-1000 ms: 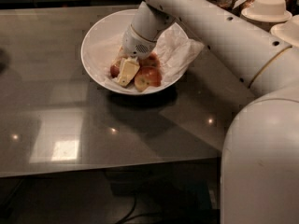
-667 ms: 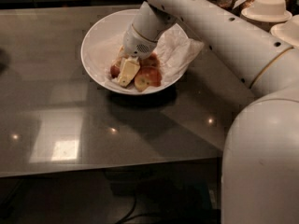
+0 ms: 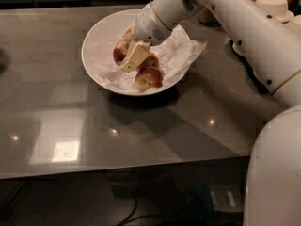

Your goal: Pick apple from white bowl

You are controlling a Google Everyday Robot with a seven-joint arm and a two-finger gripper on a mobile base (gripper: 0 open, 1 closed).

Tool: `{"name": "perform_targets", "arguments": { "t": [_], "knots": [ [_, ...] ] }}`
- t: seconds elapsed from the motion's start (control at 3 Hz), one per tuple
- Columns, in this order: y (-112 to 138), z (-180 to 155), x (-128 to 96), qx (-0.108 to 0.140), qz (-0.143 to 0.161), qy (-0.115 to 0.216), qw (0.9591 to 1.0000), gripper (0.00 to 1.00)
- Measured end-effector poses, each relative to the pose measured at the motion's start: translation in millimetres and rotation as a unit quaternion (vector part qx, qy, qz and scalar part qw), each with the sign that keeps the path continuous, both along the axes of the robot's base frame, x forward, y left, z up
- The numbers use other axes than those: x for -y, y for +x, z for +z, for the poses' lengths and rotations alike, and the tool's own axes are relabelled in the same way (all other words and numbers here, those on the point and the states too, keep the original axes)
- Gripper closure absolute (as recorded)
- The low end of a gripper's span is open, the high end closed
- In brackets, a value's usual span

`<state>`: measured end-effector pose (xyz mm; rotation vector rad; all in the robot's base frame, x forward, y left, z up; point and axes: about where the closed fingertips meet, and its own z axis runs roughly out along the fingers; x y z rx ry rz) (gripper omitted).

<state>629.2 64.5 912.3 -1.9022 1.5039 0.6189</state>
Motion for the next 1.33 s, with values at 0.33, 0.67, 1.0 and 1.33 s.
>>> {"name": "perform_targets", "arguments": {
  "t": [0.33,0.67,1.0,1.33],
  "knots": [
    [-4,30,17,0.009,0.005,0.060,0.9981,1.00],
    [-12,44,51,0.007,-0.014,0.096,0.9952,1.00],
    [-25,56,85,0.012,-0.038,0.112,0.9929,1.00],
    [-25,56,90,0.012,-0.041,0.112,0.9928,1.00]
  ]
}}
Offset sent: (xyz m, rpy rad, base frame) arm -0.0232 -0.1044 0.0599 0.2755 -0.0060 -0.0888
